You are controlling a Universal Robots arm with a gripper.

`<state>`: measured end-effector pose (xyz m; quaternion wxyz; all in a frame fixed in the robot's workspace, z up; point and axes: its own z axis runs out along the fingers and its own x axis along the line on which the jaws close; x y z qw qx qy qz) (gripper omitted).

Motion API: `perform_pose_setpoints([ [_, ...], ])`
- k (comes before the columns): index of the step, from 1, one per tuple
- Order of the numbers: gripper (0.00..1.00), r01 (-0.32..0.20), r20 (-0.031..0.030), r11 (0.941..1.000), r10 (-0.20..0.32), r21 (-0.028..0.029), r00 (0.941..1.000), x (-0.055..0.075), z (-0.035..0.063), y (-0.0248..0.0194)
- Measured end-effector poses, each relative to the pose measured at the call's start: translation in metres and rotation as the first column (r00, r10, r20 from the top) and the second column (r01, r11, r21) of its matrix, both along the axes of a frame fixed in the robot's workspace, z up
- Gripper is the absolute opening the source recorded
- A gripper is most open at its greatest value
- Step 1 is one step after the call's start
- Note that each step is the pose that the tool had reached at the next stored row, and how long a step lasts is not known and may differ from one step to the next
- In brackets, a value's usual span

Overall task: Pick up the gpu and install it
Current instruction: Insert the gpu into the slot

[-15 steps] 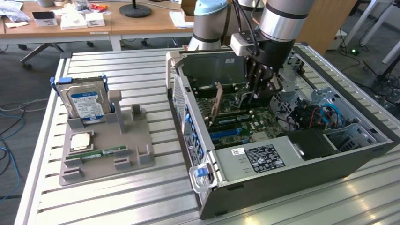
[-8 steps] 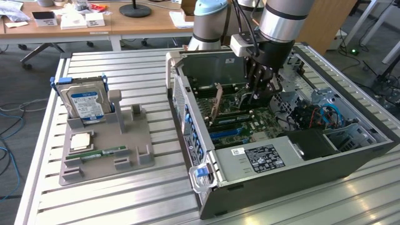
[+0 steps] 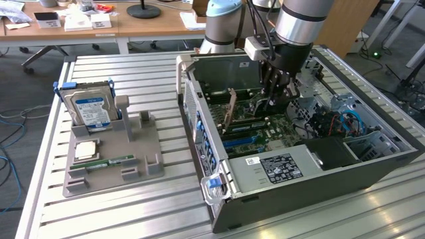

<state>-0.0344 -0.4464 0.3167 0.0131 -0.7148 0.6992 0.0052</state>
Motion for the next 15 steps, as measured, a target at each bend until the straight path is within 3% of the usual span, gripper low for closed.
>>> perform_pose_setpoints([
  [15, 0.26, 0.000, -0.0001, 1.0000, 0.000, -0.0002, 1.0000, 0.0000, -0.0073, 0.0000],
])
